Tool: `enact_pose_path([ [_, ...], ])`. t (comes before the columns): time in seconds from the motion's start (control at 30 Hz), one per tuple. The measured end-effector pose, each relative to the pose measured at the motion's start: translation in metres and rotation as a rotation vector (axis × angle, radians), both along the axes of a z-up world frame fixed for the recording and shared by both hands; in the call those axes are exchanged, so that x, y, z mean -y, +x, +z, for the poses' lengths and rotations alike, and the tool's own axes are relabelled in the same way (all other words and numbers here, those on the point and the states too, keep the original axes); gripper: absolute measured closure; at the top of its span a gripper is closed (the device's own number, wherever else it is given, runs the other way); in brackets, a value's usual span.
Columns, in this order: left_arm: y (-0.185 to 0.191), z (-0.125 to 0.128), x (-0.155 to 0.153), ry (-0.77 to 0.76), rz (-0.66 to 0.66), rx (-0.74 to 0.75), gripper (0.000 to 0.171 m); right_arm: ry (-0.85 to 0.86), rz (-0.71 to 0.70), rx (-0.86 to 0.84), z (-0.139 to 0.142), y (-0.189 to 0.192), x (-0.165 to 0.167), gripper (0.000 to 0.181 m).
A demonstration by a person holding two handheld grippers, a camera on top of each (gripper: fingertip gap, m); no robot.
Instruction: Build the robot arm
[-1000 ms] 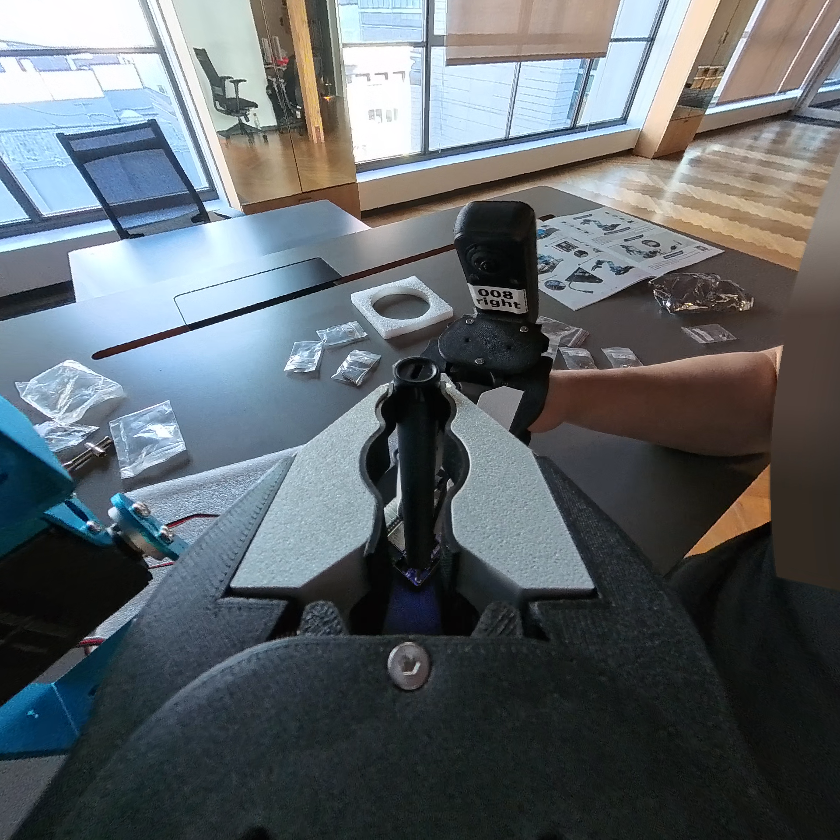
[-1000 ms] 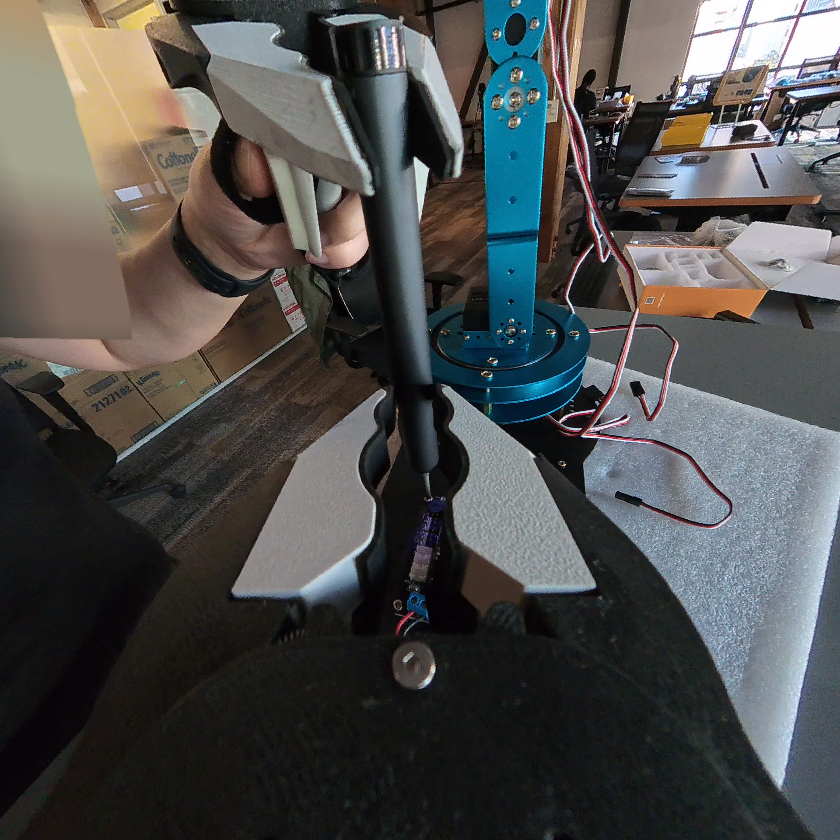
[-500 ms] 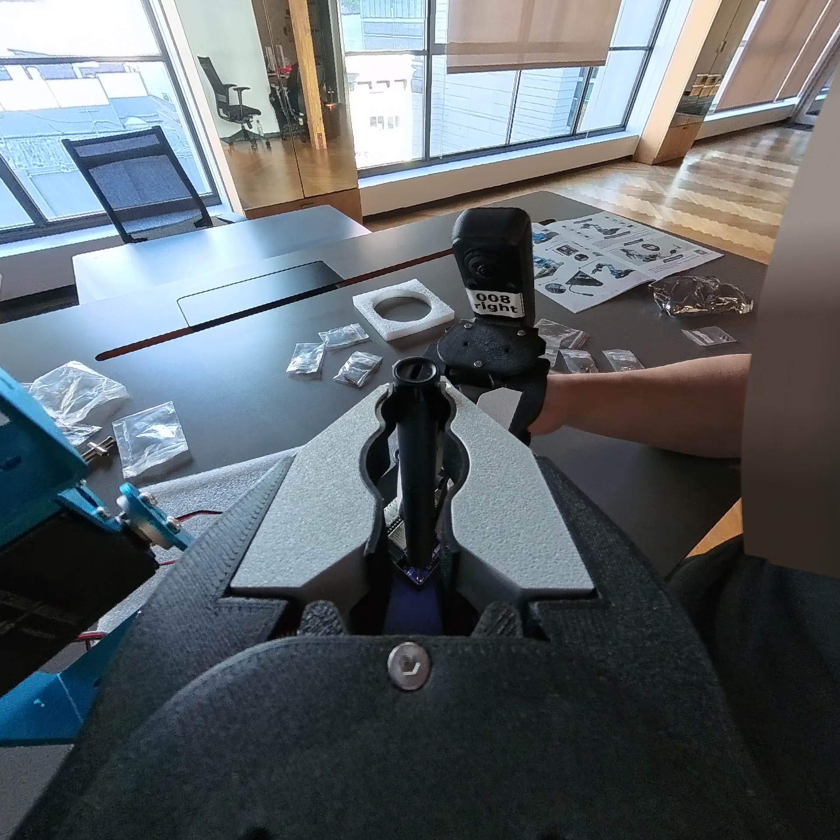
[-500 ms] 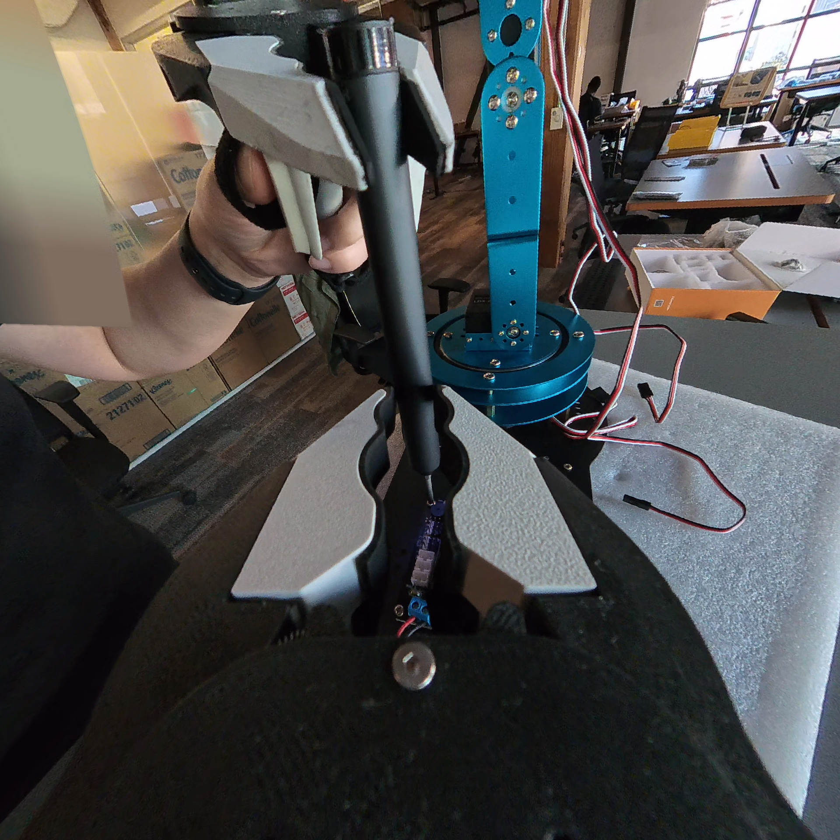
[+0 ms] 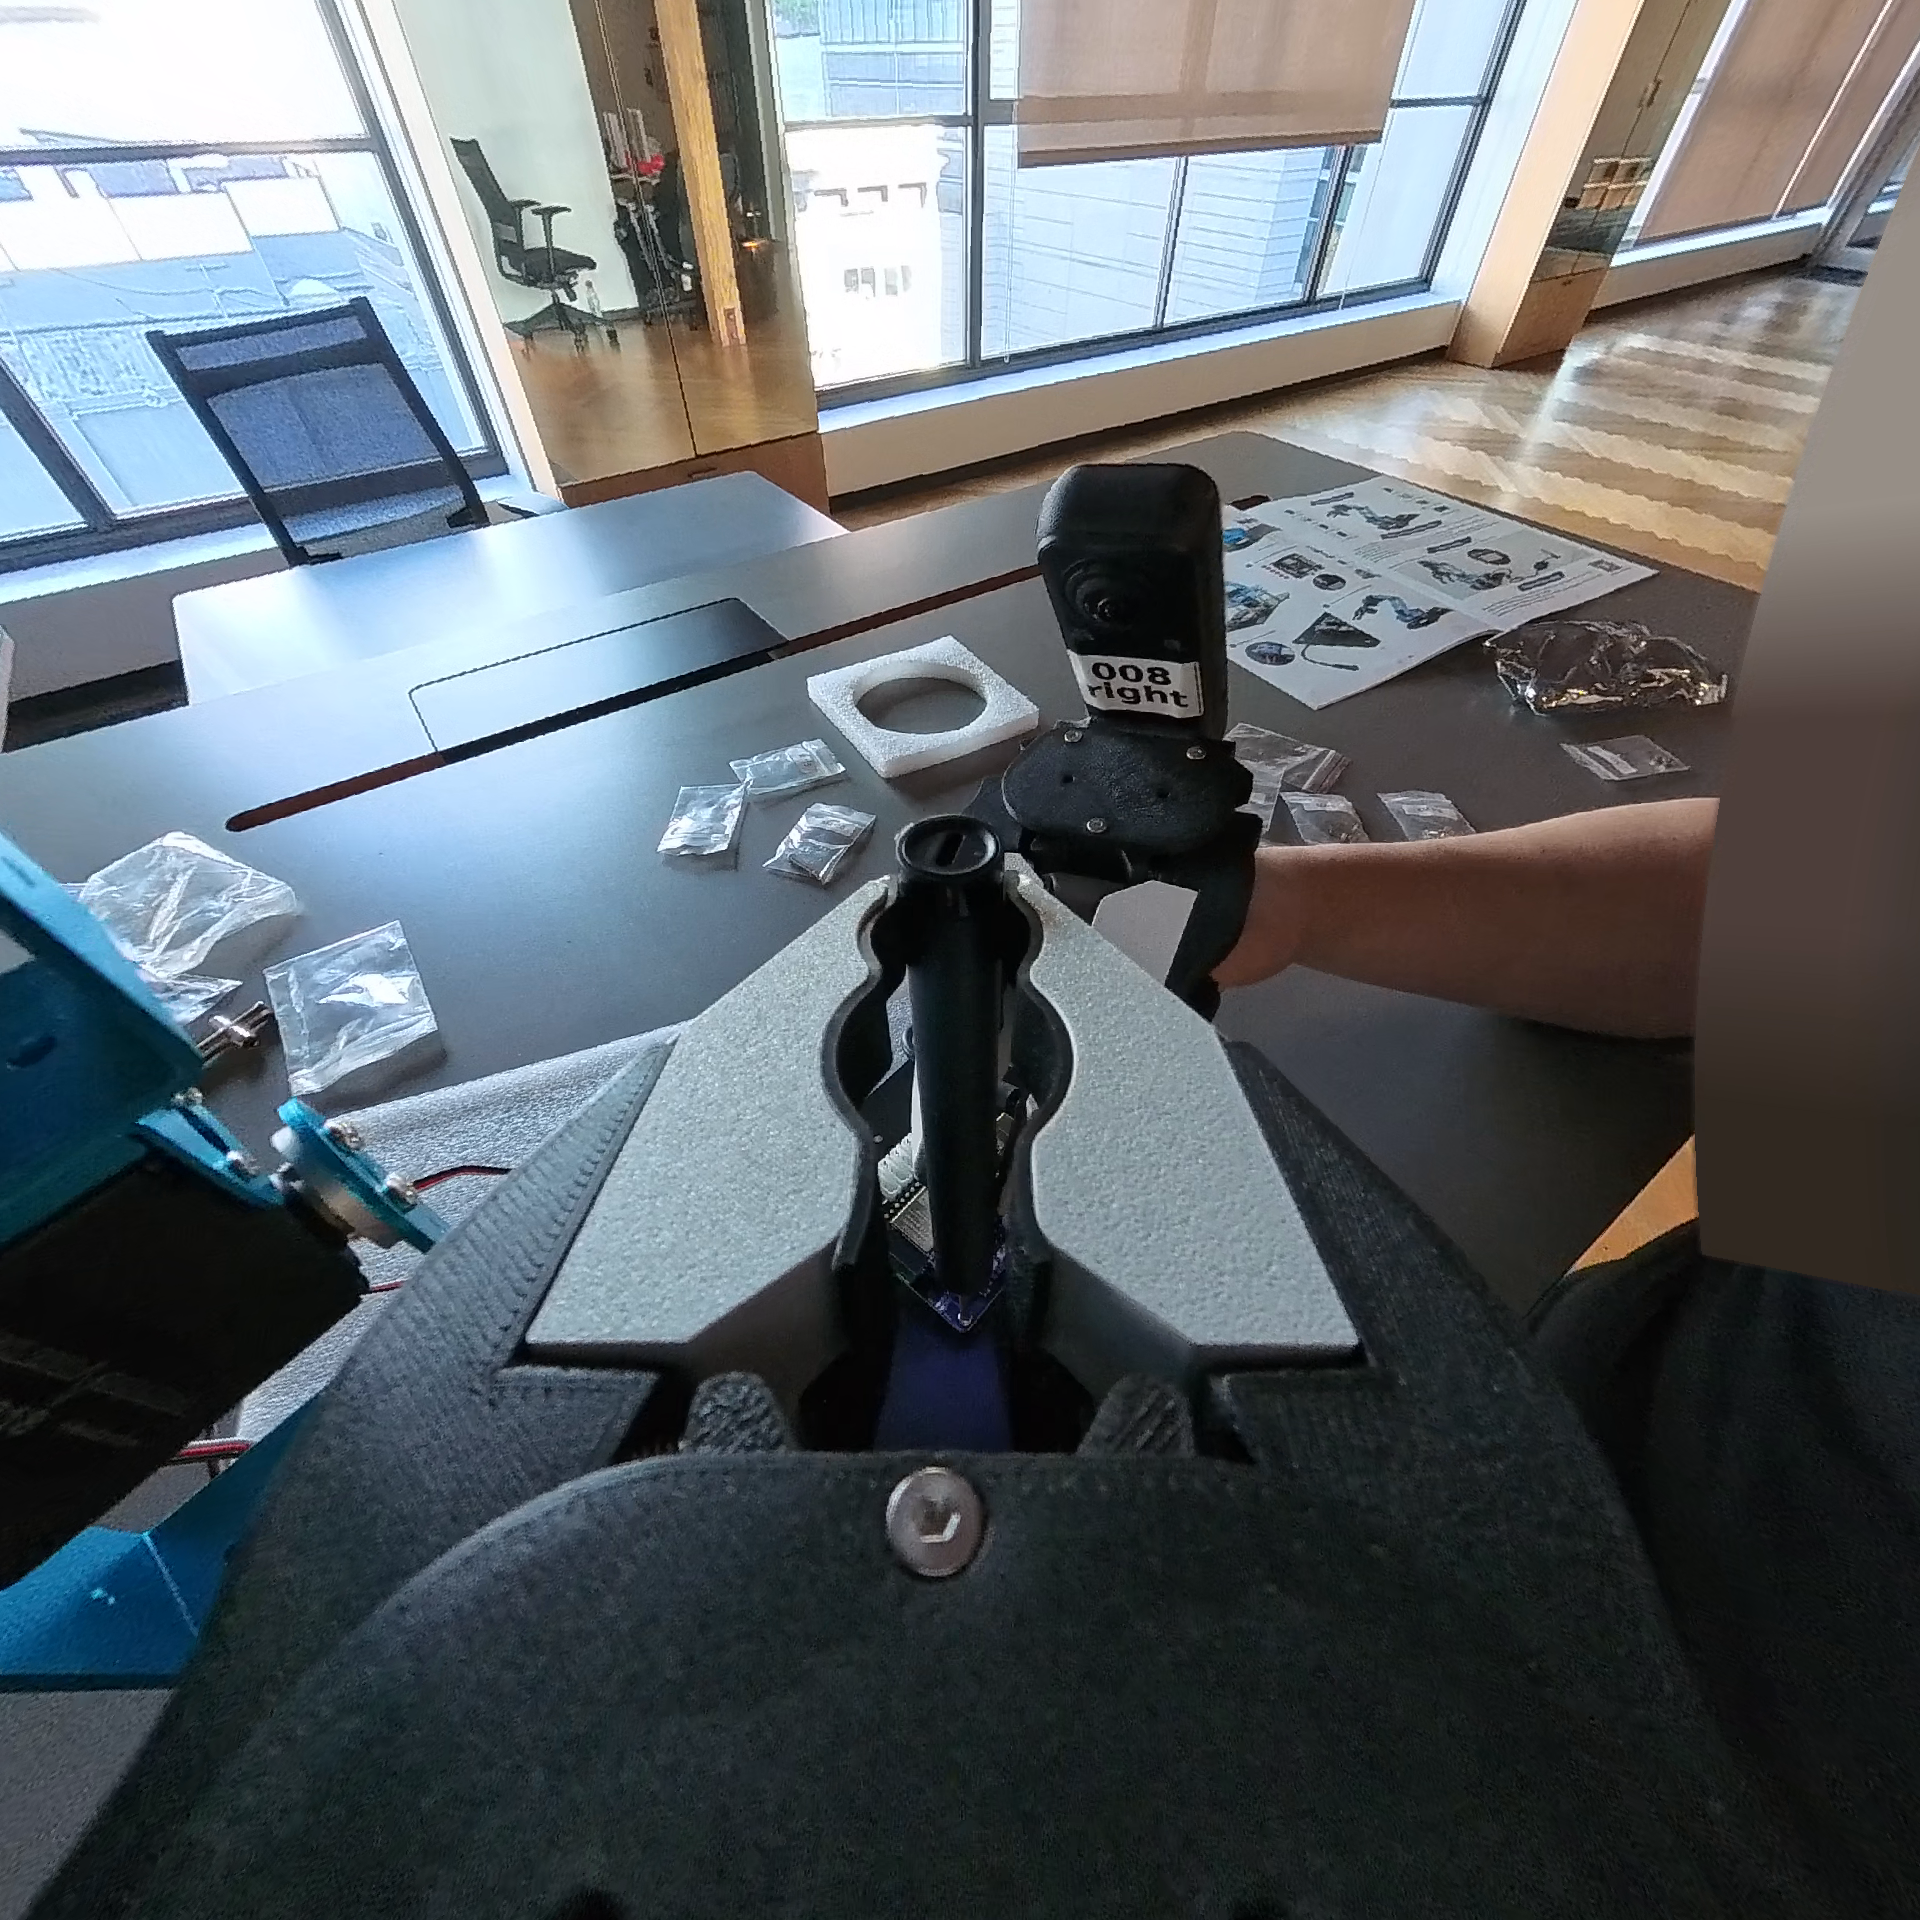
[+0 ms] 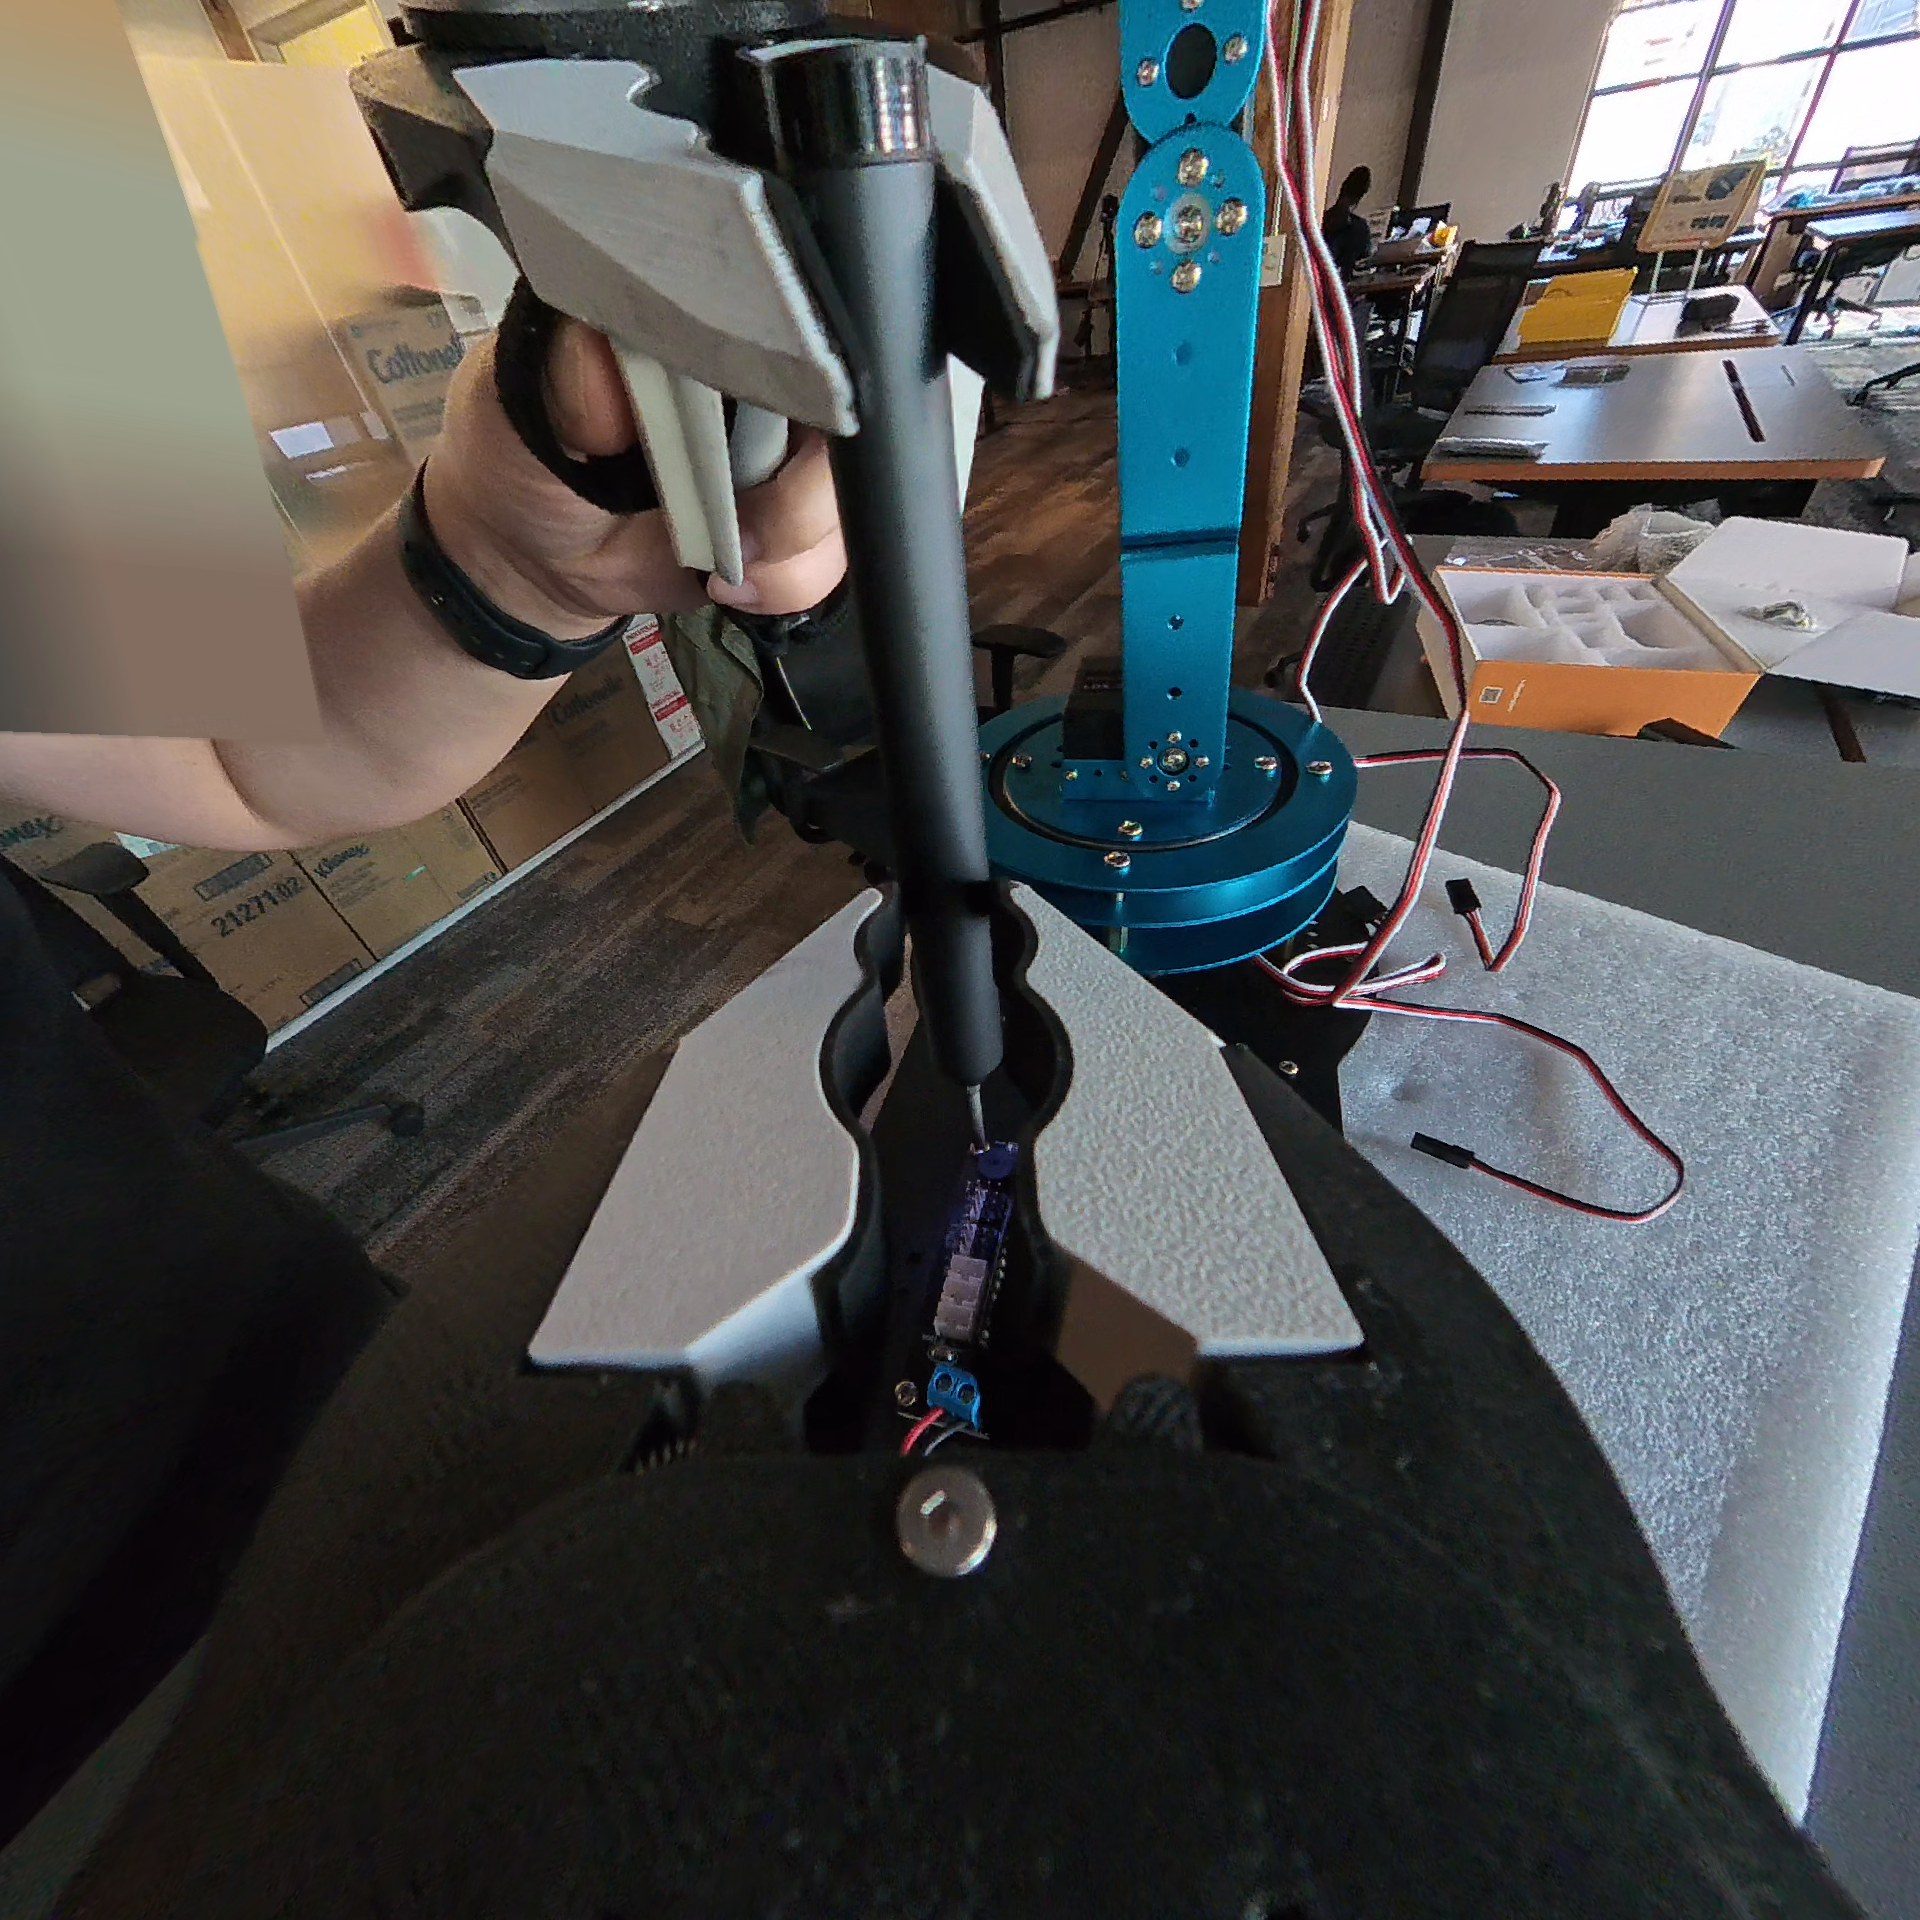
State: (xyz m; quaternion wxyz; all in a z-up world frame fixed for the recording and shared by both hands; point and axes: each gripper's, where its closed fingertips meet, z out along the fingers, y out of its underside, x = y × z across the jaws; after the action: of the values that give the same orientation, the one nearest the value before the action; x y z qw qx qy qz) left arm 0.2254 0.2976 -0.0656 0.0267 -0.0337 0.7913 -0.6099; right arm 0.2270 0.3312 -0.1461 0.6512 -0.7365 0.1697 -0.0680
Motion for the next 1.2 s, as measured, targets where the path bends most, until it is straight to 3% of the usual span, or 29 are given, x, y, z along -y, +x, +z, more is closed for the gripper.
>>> enact_pose_path([
  [0.7, 0.002, 0.0, 0.002, 0.012, 0.019, -0.009, 0.155, -0.003, -0.012, -0.008, -0.003, 0.001, -0.002, 0.163],
  [1.0, -0.007, 0.054, 0.017, -0.034, -0.044, 0.034, 0.155, 0.105, -0.032, 0.055, 0.048, -0.005, 0.003, 0.164],
  [1.2, -0.007, 0.064, 0.054, -0.01, -0.104, 0.081, 0.155, 0.038, -0.148, 0.121, 0.063, 0.003, 0.043, 0.164],
])
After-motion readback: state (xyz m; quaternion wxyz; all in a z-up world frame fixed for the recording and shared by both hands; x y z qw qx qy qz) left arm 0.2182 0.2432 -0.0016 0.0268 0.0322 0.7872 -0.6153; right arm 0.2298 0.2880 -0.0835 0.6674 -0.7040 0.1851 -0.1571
